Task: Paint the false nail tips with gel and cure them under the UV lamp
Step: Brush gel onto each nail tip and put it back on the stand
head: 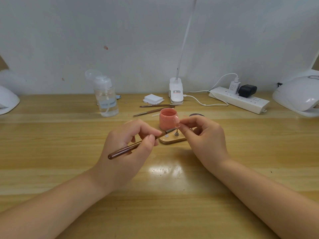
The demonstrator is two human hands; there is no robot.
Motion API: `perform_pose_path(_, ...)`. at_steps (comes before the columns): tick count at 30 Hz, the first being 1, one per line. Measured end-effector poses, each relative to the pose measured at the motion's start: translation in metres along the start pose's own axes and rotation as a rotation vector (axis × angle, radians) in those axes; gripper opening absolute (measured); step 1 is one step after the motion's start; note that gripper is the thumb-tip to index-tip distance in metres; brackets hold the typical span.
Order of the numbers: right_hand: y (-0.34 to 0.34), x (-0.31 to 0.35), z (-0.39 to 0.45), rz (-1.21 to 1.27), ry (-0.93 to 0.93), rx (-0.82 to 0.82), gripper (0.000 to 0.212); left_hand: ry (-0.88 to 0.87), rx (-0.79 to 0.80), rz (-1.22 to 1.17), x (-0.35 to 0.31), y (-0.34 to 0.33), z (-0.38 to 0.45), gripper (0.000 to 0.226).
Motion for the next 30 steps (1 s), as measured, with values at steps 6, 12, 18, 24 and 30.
perform_pose_path(6, 0.0001, 0.0034, -0.0017, -0.065, 0.009, 0.001, 0.012, 0.032, -0.057, 0.004, 0.004, 0.0052, 0.0007, 0.021)
perform_pose_path(12, -0.0013, 0.0066, -0.0021, -0.096, 0.024, 0.011, 0.011, -0.015, 0.02, 0.078, -0.0003, -0.002, 0.0007, 0.021)
perform_pose_path(18, -0.0013, 0.0075, -0.0028, -0.111, 0.039, 0.008, 0.014, -0.001, -0.037, 0.052, 0.0011, 0.0035, 0.0004, 0.02)
perform_pose_path(24, -0.0009, 0.0074, -0.0022, -0.115, 0.037, 0.006, 0.011, 0.012, -0.003, 0.093, 0.0036, -0.0003, -0.0006, 0.022)
perform_pose_path(30, -0.0027, 0.0035, -0.0018, -0.073, 0.015, 0.021, 0.01, 0.009, -0.051, 0.024, 0.0012, 0.0027, -0.0005, 0.018)
Point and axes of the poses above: each hand's wrist, its own z-axis towards the middle knuckle, its own y-axis out of the back of the hand, x = y × z, the point moved 10 cm from there along z, towards the middle knuckle, and after that the axes turned 7 degrees about x, right-handed, at the moved point
